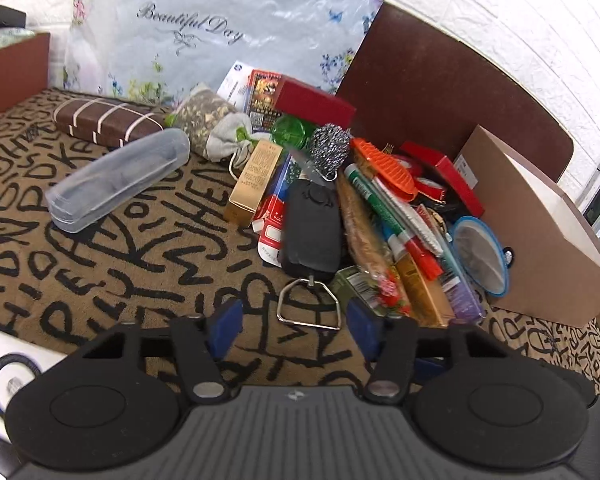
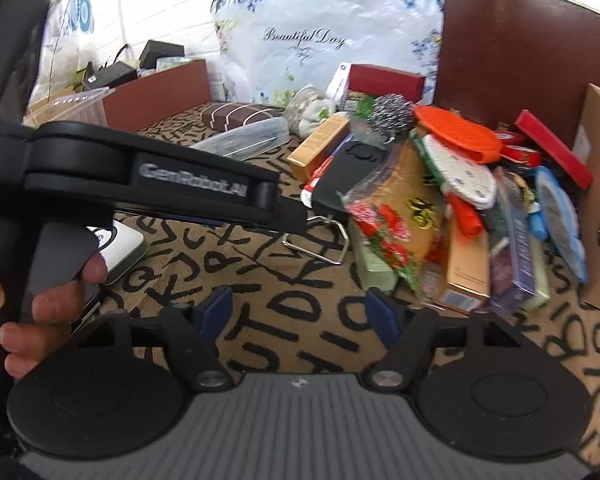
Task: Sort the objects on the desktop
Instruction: 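Grasp the black key fob with metal ring using the left tool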
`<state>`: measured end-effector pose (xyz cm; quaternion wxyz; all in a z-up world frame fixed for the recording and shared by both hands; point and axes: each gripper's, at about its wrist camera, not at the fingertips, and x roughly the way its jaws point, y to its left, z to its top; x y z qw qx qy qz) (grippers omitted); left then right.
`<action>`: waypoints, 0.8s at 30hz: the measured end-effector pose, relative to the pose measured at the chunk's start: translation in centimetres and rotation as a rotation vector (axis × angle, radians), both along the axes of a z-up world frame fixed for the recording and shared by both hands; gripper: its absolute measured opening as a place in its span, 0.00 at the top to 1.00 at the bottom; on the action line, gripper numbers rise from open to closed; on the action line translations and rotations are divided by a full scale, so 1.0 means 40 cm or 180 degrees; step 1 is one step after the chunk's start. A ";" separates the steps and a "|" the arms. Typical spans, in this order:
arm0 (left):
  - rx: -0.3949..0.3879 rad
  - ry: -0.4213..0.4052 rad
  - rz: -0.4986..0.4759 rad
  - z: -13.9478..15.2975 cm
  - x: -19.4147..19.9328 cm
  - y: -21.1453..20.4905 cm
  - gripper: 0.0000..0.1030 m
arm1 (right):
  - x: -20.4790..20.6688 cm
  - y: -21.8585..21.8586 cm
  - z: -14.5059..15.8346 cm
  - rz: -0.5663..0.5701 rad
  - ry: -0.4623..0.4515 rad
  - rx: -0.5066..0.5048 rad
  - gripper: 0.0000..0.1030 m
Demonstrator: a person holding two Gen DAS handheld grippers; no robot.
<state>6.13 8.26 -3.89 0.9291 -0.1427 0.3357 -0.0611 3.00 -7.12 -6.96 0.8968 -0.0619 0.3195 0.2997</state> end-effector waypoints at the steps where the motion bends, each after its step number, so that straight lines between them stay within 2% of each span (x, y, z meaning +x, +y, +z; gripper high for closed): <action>1: 0.0016 0.0024 0.0003 -0.007 0.012 0.003 0.52 | 0.009 0.004 -0.004 -0.0002 0.0016 0.0007 0.36; 4: 0.0018 0.0120 -0.0026 -0.026 0.043 0.009 0.69 | 0.038 0.011 -0.018 0.0013 0.0139 0.0076 0.40; 6: -0.0001 0.0164 -0.0063 -0.037 0.060 0.011 0.70 | 0.058 0.018 -0.031 0.0000 0.0186 0.0083 0.42; 14: 0.0048 0.0167 -0.0198 -0.047 0.118 -0.001 0.70 | 0.117 0.046 -0.047 -0.0130 0.0022 0.0005 0.42; 18: 0.0028 0.0182 -0.0298 -0.049 0.124 -0.004 0.78 | 0.131 0.062 -0.056 -0.0108 -0.0064 -0.0052 0.41; 19: 0.0038 0.0198 -0.0323 -0.050 0.121 -0.007 0.79 | 0.131 0.065 -0.056 -0.0088 -0.0082 -0.0081 0.42; 21: 0.0153 0.0180 -0.0346 -0.048 0.108 -0.016 0.82 | 0.127 0.062 -0.051 -0.0075 -0.0108 -0.0112 0.57; 22: 0.0221 0.0179 -0.0339 -0.049 0.100 -0.020 0.90 | 0.125 0.057 -0.049 -0.0070 -0.0105 -0.0117 0.59; 24: 0.0237 0.0178 -0.0343 -0.051 0.081 -0.016 0.90 | 0.118 0.048 -0.043 -0.0056 -0.0073 -0.0125 0.66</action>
